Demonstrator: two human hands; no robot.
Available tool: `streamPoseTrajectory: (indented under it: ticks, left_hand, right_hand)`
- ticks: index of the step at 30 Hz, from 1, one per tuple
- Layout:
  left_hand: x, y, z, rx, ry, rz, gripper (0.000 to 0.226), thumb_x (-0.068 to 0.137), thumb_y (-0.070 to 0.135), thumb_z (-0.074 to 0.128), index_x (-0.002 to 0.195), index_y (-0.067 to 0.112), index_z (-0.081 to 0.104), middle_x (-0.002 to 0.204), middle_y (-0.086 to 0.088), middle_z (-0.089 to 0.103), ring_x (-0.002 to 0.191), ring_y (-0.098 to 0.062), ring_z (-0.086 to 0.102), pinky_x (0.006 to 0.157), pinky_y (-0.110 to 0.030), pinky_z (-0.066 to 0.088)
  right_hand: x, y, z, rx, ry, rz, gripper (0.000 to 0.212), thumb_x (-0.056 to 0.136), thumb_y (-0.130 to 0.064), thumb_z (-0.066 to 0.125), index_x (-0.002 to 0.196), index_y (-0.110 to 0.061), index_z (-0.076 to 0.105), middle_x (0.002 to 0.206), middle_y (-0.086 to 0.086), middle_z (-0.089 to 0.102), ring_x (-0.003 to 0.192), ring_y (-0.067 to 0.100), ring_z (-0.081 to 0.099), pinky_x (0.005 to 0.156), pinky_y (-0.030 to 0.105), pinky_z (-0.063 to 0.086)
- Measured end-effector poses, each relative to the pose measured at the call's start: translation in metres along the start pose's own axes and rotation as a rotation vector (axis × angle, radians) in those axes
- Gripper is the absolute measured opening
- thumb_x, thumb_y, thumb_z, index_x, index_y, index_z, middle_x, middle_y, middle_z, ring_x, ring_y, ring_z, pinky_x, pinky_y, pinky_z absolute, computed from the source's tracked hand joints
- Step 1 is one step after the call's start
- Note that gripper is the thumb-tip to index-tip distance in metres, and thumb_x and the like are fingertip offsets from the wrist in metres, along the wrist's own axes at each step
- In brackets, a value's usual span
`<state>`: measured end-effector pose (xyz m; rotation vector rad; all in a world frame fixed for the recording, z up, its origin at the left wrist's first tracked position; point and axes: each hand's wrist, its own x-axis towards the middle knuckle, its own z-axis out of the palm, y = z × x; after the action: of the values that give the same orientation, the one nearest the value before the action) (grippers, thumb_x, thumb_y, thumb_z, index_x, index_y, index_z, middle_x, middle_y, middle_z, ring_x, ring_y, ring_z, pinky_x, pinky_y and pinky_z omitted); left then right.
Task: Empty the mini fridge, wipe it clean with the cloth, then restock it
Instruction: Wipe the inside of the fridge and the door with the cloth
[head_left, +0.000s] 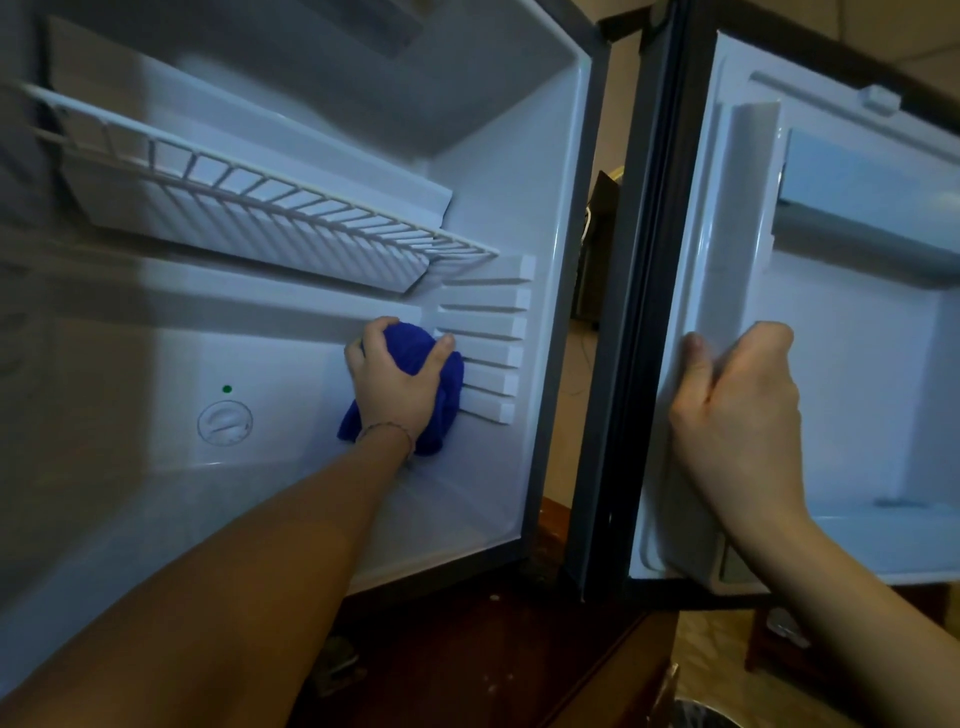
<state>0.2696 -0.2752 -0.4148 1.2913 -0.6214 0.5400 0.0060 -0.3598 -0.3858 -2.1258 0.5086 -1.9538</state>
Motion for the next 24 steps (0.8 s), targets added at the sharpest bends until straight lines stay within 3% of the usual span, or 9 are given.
streamPoseTrajectory:
  ticks: [4,7,13,18,24]
  left_hand:
    - [-0.012,0.005,-0.002,-0.018,-0.055,-0.109,0.079,0.074,0.062,0.072,0.136,0.028,0.036,0.141,-0.010,0.028,0.129,-0.034,0.041,0.113,-0.045,0.035]
    - [-0.024,0.015,-0.009,-0.063,-0.120,-0.197,0.101,0.053,0.070,0.063,0.140,0.034,0.029,0.144,-0.010,0.020,0.132,-0.036,0.035,0.113,-0.051,0.033]
    - [-0.055,0.030,-0.011,0.012,-0.241,-0.030,0.102,0.051,0.074,0.068,0.137,0.047,0.020,0.145,0.002,0.018,0.134,-0.032,0.035,0.106,-0.055,0.041]
    - [-0.070,0.041,-0.006,-0.021,-0.182,0.002,0.082,0.070,0.041,0.085,0.132,0.044,0.030,0.142,0.000,0.025,0.127,-0.028,0.042,0.103,-0.048,0.044]
    - [-0.050,0.027,-0.013,-0.024,-0.172,-0.008,0.077,0.074,0.017,0.085,0.136,0.028,0.041,0.138,-0.007,0.033,0.119,-0.023,0.046,0.108,-0.046,0.042]
  right_hand:
    - [-0.001,-0.001,0.000,-0.002,0.000,0.016,0.026,0.105,-0.031,0.046,0.096,-0.010,0.035,0.079,0.008,0.047,0.062,0.021,0.048,0.052,0.037,0.036]
    - [-0.002,-0.002,0.000,-0.006,-0.002,0.030,0.025,0.105,-0.031,0.045,0.096,-0.010,0.035,0.079,0.008,0.047,0.061,0.019,0.047,0.051,0.035,0.032]
    - [-0.001,-0.005,-0.001,-0.012,-0.006,0.047,0.025,0.105,-0.031,0.044,0.095,-0.010,0.034,0.086,0.014,0.049,0.061,0.018,0.044,0.051,0.034,0.027]
    - [-0.002,-0.006,-0.003,-0.012,-0.022,0.063,0.025,0.105,-0.033,0.044,0.096,-0.011,0.034,0.091,0.015,0.050,0.063,0.022,0.046,0.058,0.038,0.035]
    - [-0.001,-0.005,-0.004,-0.011,-0.025,0.042,0.025,0.106,-0.031,0.044,0.095,-0.011,0.034,0.091,0.014,0.049,0.062,0.012,0.042,0.049,0.029,0.024]
